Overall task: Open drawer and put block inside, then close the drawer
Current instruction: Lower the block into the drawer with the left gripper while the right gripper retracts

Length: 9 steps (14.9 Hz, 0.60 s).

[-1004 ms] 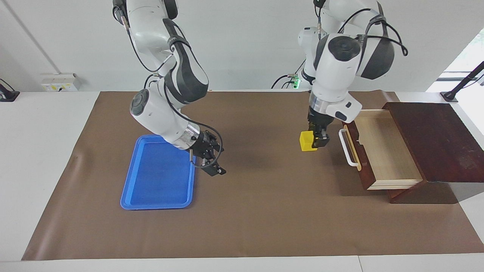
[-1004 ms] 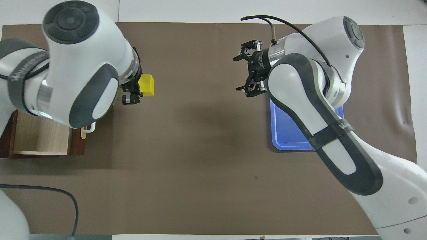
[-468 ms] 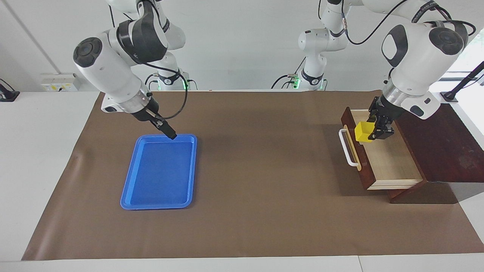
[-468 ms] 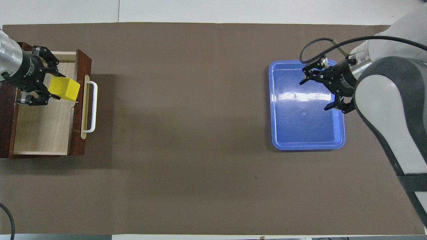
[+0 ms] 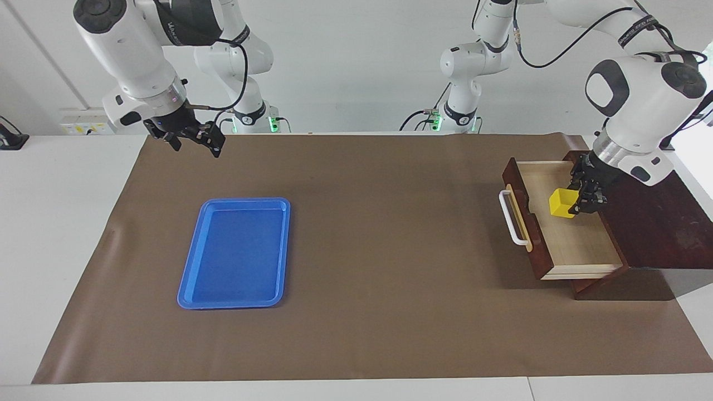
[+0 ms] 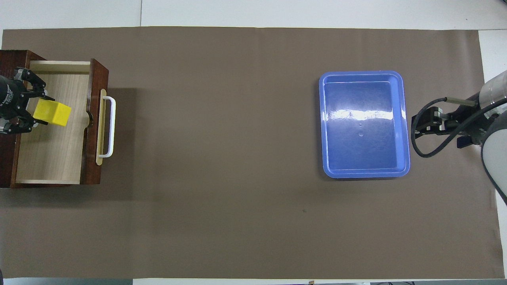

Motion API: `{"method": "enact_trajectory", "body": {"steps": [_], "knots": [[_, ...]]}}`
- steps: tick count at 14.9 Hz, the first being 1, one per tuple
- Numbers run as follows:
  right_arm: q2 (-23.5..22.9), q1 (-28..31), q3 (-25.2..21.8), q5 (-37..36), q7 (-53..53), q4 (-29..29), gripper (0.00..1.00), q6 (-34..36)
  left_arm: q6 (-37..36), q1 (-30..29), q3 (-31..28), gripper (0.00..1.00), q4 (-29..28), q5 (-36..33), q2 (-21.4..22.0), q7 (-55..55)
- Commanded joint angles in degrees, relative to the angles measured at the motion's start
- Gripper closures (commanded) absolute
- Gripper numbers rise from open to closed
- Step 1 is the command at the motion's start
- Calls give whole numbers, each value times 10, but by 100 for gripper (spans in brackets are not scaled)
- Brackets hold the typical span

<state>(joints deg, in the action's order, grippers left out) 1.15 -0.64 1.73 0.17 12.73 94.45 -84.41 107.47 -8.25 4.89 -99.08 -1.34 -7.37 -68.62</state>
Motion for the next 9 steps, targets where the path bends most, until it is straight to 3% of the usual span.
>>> {"method": "enact_trajectory", "body": {"steps": [1,6,9], "knots": [[7,21,7,-19,-77,15,0,-29,64,-19,5,100,-78,8,28,25],[7,22,8,-26,-84,17,0,-35,113,-13,6,100,-132,9,38,2],[7,15,9,-26,-80,17,0,-37,115,-13,5,100,-132,8,37,-48]]}}
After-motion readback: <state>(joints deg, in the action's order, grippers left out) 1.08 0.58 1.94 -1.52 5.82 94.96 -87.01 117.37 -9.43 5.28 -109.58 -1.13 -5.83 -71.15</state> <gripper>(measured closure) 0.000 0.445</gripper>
